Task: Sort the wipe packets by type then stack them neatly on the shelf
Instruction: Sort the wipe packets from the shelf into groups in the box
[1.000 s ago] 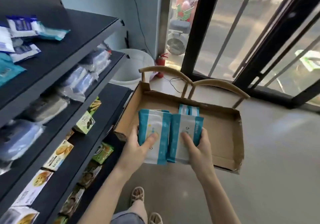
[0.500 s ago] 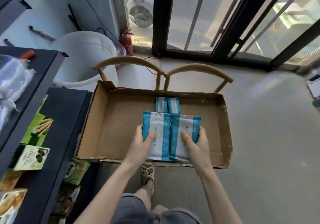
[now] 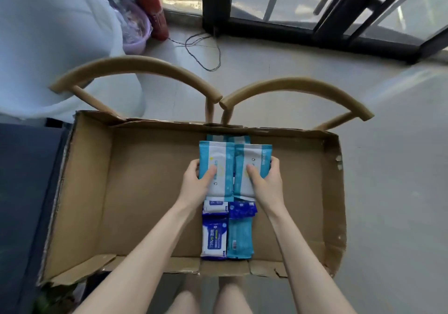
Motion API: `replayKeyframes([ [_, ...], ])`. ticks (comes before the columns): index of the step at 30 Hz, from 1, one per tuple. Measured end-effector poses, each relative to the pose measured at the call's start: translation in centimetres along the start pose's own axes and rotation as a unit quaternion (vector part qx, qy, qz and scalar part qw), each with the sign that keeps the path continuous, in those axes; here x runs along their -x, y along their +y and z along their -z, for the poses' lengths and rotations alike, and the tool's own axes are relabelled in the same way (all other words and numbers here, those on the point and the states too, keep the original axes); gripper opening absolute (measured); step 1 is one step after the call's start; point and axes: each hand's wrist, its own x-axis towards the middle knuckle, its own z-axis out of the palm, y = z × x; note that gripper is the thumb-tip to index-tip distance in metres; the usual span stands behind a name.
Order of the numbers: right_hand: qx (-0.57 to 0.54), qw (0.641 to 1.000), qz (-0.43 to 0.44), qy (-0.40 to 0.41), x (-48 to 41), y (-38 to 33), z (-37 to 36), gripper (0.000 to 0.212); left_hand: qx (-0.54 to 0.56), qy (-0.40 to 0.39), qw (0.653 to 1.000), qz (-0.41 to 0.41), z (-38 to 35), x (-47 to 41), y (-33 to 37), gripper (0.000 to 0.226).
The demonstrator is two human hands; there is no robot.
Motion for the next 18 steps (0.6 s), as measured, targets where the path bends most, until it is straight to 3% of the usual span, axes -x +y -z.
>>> replayKeyframes([
  [7,0.038,0.998,-0.045,-0.013,-11.0,6.6,-2.4,0.021,-0.017,0.044,0.999,0.022,-2.8,-11.1,-4.5,0.025],
  [13,0.067,0.997,-0.027,-0.037,-16.3,11.0,-4.2,0.019,-0.078,0.050,0.996,0.011,-3.7,-16.6,-9.1,0.027],
  [18,0.189,0.982,0.026,0.006,-17.8,13.6,-5.2,0.056,-0.198,0.070,0.977,-0.022,-4.0,-18.2,-11.9,0.049],
])
